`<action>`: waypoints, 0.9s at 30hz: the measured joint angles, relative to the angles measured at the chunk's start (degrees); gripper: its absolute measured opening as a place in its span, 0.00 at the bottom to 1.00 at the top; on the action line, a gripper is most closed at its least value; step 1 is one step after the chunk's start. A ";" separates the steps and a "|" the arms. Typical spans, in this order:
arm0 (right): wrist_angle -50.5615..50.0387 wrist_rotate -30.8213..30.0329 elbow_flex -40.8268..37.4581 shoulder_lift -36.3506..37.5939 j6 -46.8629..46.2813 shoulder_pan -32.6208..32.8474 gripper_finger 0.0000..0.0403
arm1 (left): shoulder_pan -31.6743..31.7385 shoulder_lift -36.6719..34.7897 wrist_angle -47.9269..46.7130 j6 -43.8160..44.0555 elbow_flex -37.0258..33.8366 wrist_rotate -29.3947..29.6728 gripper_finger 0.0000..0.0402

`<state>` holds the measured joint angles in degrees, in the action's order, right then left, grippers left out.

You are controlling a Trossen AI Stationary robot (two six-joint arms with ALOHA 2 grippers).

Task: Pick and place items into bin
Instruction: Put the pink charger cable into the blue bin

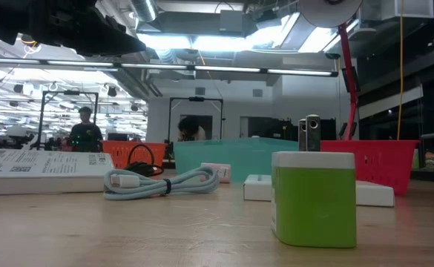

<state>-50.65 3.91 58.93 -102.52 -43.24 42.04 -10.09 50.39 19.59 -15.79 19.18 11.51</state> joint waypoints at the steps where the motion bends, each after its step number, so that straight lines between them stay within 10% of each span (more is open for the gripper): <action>1: 0.53 -0.35 0.01 0.51 -0.19 0.00 0.00 | 0.00 0.00 0.00 0.01 0.00 0.00 0.00; 27: 11.64 -34.89 0.18 22.42 2.95 3.09 0.00 | 0.00 0.00 1.56 -1.42 0.00 -0.48 0.00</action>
<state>-39.01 -30.99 59.11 -80.09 -40.29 45.13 -10.09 50.39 21.15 -17.21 19.18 11.03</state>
